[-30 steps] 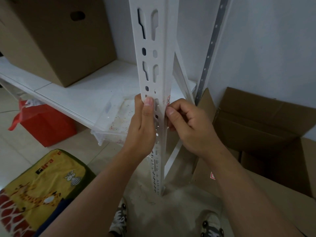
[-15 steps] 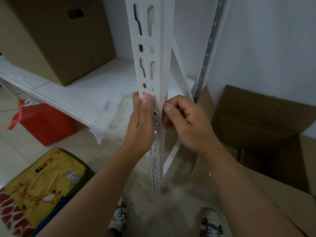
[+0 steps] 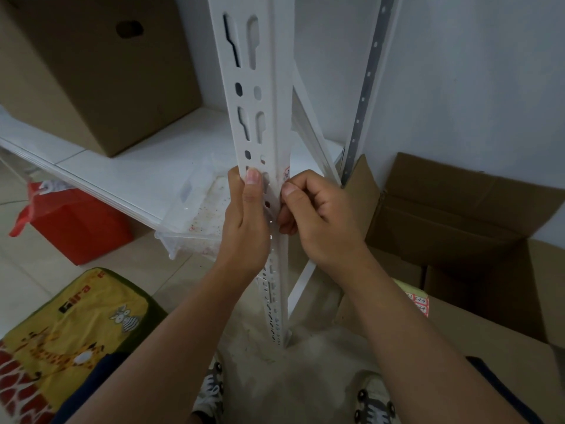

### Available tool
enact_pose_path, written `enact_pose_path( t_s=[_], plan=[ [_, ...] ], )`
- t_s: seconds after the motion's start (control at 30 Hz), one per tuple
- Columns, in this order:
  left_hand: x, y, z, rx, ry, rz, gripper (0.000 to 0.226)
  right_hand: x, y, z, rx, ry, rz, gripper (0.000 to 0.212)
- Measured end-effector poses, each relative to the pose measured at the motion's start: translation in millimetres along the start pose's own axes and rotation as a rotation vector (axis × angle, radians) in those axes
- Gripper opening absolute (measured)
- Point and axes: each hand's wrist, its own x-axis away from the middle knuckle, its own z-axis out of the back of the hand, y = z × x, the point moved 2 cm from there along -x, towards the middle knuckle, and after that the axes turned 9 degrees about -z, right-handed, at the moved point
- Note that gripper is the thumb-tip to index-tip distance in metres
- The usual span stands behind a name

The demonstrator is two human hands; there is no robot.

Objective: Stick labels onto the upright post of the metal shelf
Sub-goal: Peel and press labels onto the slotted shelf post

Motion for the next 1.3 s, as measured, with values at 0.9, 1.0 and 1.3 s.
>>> enact_pose_path(
  t_s=[0.9,1.0,1.3],
  plan=[
    [0,-2,2,0.046,-0.066,0.067,0.061,-6,4,4,-0.463,-0.157,-0.272,0.024],
    [-1,1,3,0.046,-0.071,0.051,0.057,-10,5,4,-0.562,-0.229,-0.319,0.023],
    [2,5,1,0.004,-0.035,0.041,0.049,-17,4,4,-0.548,-0.206,-0.345,0.03]
  ],
)
